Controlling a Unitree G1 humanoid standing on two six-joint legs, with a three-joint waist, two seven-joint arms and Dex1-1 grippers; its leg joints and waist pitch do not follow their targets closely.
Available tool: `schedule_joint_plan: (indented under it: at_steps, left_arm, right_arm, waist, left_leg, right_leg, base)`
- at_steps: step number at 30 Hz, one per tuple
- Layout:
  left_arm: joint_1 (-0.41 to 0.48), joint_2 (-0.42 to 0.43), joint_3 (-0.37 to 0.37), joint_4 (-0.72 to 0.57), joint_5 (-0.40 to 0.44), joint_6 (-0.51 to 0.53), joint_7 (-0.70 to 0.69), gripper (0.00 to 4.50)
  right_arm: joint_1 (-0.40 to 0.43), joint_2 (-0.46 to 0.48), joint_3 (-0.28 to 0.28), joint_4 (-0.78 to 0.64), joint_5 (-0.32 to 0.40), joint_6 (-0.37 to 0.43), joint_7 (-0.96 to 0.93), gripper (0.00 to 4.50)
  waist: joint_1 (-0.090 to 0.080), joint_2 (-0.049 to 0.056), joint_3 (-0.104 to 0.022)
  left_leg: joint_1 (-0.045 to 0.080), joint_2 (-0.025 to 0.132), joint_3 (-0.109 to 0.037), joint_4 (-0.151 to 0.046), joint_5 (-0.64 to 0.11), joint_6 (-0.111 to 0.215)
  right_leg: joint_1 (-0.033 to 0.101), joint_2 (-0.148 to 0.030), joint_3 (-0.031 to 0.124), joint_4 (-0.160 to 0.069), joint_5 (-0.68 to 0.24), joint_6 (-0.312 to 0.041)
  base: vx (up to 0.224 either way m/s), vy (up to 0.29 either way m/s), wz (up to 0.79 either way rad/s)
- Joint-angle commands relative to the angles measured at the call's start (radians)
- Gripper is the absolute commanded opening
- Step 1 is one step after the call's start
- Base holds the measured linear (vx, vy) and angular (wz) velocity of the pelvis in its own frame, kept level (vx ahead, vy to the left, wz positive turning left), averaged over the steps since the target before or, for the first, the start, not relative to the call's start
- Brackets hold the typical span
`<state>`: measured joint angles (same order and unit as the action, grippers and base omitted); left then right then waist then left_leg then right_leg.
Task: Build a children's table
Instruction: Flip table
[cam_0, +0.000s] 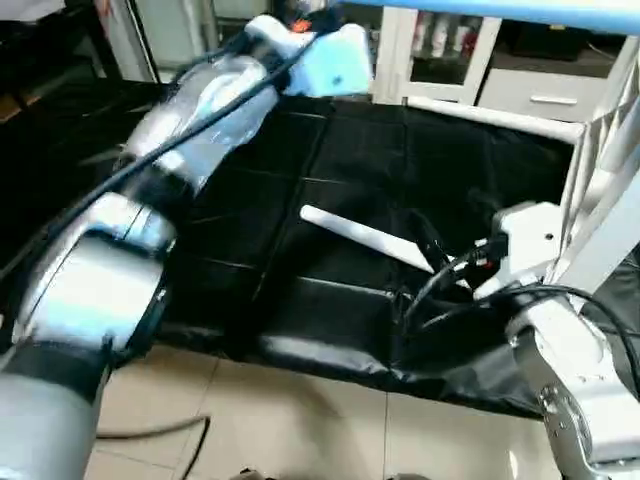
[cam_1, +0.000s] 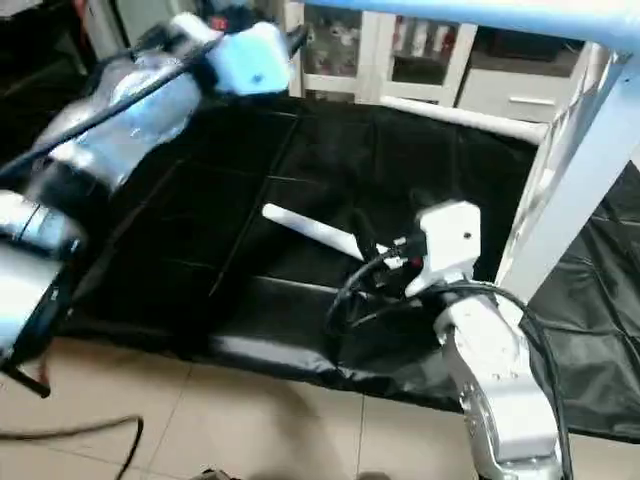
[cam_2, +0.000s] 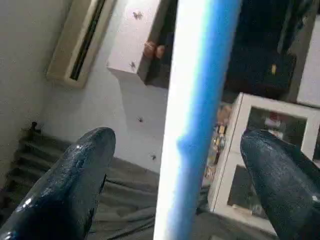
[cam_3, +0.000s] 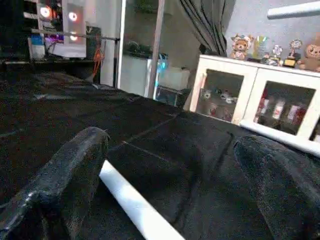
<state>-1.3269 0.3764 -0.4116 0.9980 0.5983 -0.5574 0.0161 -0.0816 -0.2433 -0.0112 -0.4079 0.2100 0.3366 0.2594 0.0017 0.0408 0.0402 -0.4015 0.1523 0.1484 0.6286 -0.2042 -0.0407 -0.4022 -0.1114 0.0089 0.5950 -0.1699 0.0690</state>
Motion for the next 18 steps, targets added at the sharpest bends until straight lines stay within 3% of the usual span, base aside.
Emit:
schedule_joint_plan:
  at_steps: [1,5,8,11,12,14,16,18]
  left_arm:
    - [-0.031,-0.008,-0.017,0.051,0.03,-0.001,0.025,4.49]
    - [-0.086,-0.045,-0.041,0.168,0.064,0.015,0.069,4.49]
    - [-0.122,-0.064,-0.066,0.232,0.094,0.032,0.115,4.49]
    - [-0.142,-0.074,-0.069,0.253,0.1,0.06,0.136,4.49]
    - [-0.162,-0.08,-0.07,0.269,0.105,0.066,0.163,4.49]
    - [-0.173,-0.084,-0.067,0.279,0.104,0.069,0.173,4.49]
    - [-0.182,-0.087,-0.067,0.289,0.107,0.077,0.183,4.49]
    - [-0.197,-0.096,-0.056,0.311,0.099,0.091,0.185,4.49]
  right_arm:
    - [-0.014,0.005,-0.003,-0.018,0.015,-0.018,0.001,4.5]
    - [-0.02,0.01,0.001,-0.021,0.012,-0.026,0.005,4.5]
    - [-0.024,0.013,0.004,-0.022,0.006,-0.03,0.005,4.5]
    - [-0.023,0.015,0.003,-0.025,0.006,-0.032,0.003,4.5]
    - [-0.022,0.015,0.004,-0.028,0.005,-0.034,0.001,4.5]
    - [-0.02,0.015,0.004,-0.03,0.004,-0.035,-0.001,4.5]
    - [-0.018,0.014,0.005,-0.032,0.004,-0.037,-0.002,4.5]
    - [-0.011,0.013,0.006,-0.038,-0.002,-0.042,-0.005,4.5]
  waist:
    - [-0.001,-0.007,-0.069]
    - [0.002,-0.004,-0.072]
    - [0.001,-0.001,-0.072]
    - [0.001,-0.001,-0.071]
    - [0.0,0.004,-0.07]
    - [0.0,0.0,-0.069]
    - [-0.001,0.005,-0.067]
    - [-0.001,0.001,-0.067]
  left_leg:
    - [0.019,0.031,-0.006,-0.084,-0.203,-0.009]
    - [0.019,0.031,-0.006,-0.079,-0.143,0.003]
    - [0.02,0.03,-0.005,-0.077,-0.141,0.008]
    - [0.021,0.032,-0.006,-0.079,-0.151,0.008]
    - [0.022,0.032,-0.007,-0.081,-0.171,0.005]
    - [0.021,0.032,-0.007,-0.082,-0.185,0.002]
    - [0.021,0.033,-0.008,-0.083,-0.194,0.0]
    - [0.02,0.033,-0.007,-0.082,-0.201,-0.002]
  right_leg:
    - [0.045,-0.003,-0.003,-0.051,-0.054,-0.218]
    - [0.048,-0.003,-0.005,-0.044,0.026,-0.237]
    - [0.049,-0.002,-0.005,-0.045,0.043,-0.243]
    - [0.05,-0.003,-0.005,-0.047,0.033,-0.247]
    - [0.049,-0.003,-0.005,-0.049,0.012,-0.249]
    - [0.05,-0.004,-0.005,-0.051,-0.008,-0.248]
    - [0.049,-0.004,-0.005,-0.052,-0.021,-0.248]
    - [0.048,-0.003,-0.005,-0.054,-0.029,-0.245]
  base:
    - [0.0,0.0,0.0]
    - [0.0,0.0,0.0]
    - [0.0,0.0,0.0]
    - [0.0,0.0,0.0]
    - [0.0,0.0,0.0]
    - [0.0,0.0,0.0]
    - [0.0,0.0,0.0]
    - [0.0,0.0,0.0]
